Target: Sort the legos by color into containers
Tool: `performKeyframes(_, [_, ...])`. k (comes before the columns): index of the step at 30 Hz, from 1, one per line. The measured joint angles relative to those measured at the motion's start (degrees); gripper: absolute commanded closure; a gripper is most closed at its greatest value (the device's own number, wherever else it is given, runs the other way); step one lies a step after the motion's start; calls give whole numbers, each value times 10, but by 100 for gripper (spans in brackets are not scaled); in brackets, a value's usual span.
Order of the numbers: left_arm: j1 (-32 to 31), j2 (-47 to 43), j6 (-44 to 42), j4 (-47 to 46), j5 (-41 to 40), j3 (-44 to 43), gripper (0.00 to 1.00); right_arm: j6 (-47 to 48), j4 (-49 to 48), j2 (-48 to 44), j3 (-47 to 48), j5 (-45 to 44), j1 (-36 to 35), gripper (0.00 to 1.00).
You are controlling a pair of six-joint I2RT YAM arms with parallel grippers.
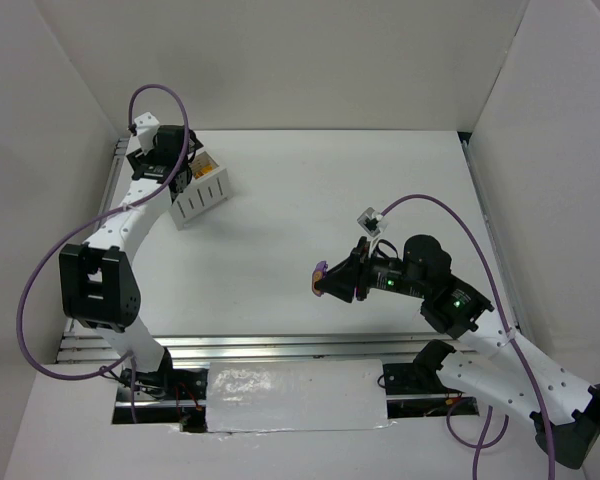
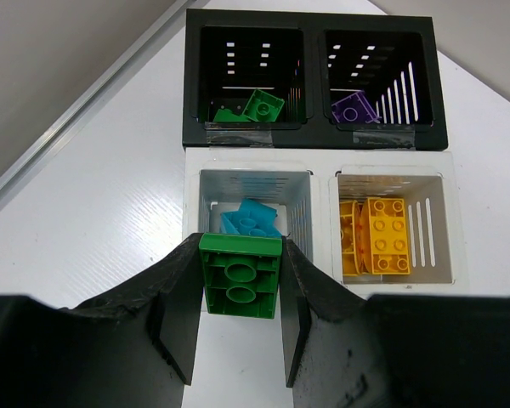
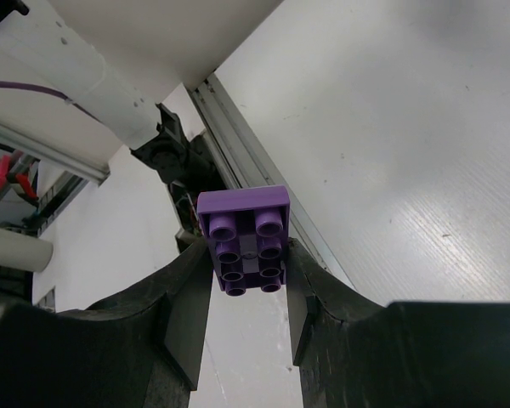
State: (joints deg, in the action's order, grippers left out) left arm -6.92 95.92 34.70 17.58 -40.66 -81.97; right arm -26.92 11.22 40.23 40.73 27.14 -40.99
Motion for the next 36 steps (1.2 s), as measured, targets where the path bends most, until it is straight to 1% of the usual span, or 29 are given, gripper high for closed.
performKeyframes(14, [0, 14, -2, 0, 1, -5, 100, 11, 6, 0, 0, 0, 0, 100])
performKeyframes(21, [6, 14, -16, -10, 12, -26, 100, 11, 6, 0, 0, 1, 0, 100])
performKeyframes(24, [22, 28, -18, -16, 28, -57, 100, 11, 5, 1, 0, 3, 0, 100])
performKeyframes(27, [46, 47, -30, -39, 37, -87, 100, 10, -2, 5, -5, 7, 0, 100])
performKeyframes(30, [66, 59, -45, -70, 37, -94, 100, 10, -6, 14, -12, 10, 0, 100])
performKeyframes(36, [74, 92, -83, -141, 35, -94, 100, 10, -16, 38, -19, 21, 0, 100])
